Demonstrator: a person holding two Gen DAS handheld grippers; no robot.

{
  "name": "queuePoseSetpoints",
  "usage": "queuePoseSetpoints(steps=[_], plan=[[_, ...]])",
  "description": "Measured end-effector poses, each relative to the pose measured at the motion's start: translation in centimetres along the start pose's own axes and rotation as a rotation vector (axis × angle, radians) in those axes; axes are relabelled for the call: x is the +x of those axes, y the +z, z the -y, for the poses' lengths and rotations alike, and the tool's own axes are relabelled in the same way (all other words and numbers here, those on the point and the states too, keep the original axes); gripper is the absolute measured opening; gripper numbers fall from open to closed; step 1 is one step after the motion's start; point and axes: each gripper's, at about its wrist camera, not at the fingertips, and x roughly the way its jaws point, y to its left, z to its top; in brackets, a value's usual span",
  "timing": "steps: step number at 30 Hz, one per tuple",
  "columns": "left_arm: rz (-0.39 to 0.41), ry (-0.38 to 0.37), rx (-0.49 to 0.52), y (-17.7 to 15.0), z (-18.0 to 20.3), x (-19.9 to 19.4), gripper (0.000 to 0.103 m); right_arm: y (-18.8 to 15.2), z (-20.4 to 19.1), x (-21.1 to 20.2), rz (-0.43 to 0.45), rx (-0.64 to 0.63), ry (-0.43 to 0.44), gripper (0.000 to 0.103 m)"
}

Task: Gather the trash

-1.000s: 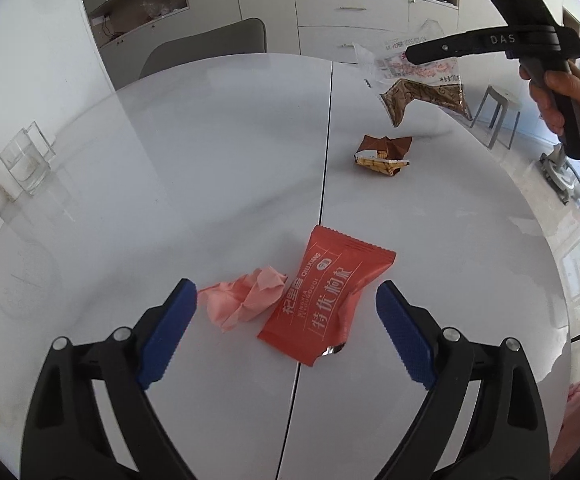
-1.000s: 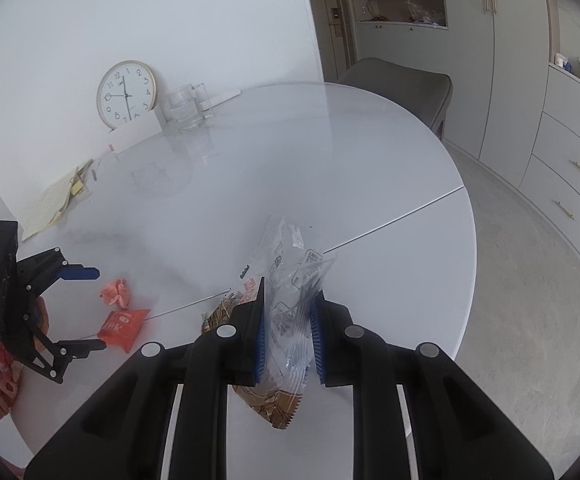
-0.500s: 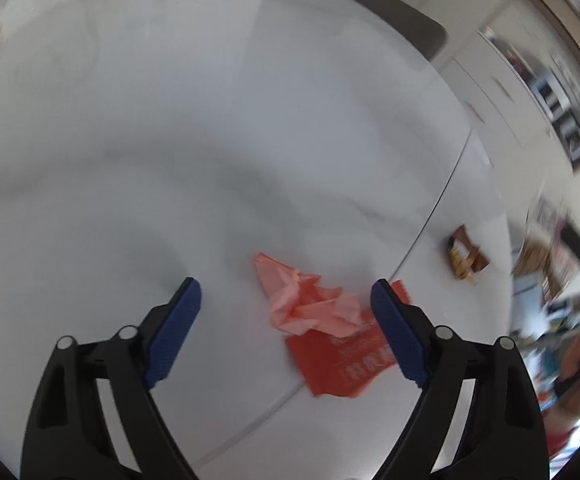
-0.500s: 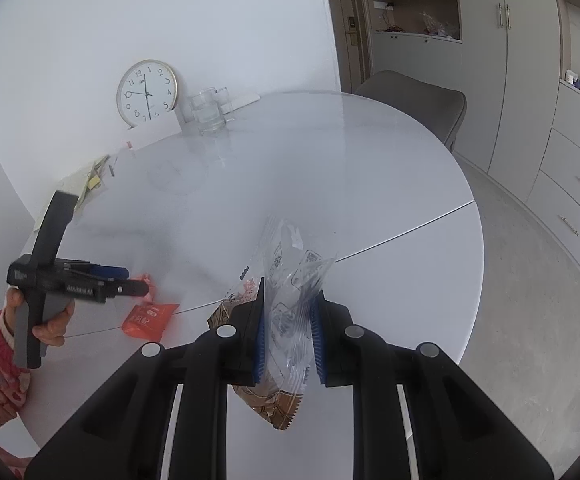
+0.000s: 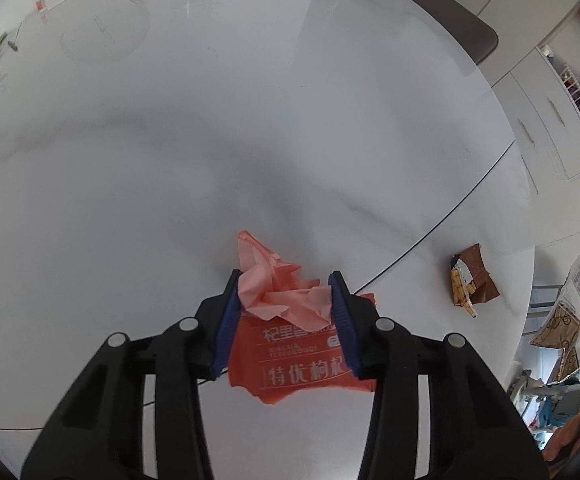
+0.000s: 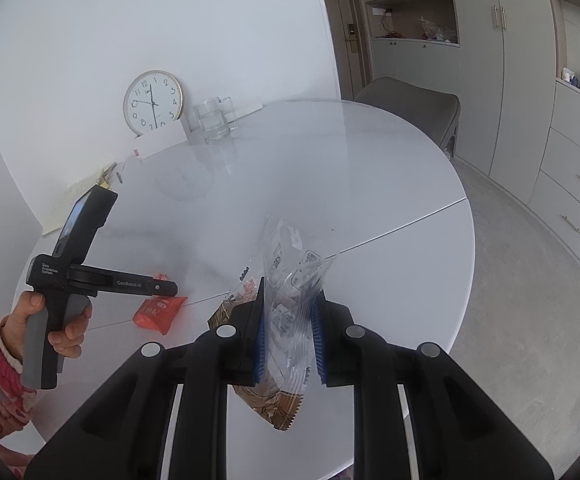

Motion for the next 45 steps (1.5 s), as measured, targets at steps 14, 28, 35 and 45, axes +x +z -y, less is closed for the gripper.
queuePoseSetpoints(steps=[14,28,35,45], plan=[[0.195,0.042,0.209,-3.9,3.0,-8.0,0.041,-3.2,-1.5,-6.3,0.053,-0.029,-0.047,0.02],[0.18,-0.155,0.615,-22.2,13.8,-8.9,0.041,-19.4,-0.6,-12.6,-0.051,0.133,-0.185,0.022],[0.139,-0.171,0.653,-25.5,15.0,-6.7,0.041,-24.7,-0.5,-8.1,-0.142,0.166,-0.159,0.022],[0.093,-0.15,0.682,-26.6,14.3,-4.3,0.042,-27.0,0.4,-3.9,-0.184,0.242,-0.143,0.08]])
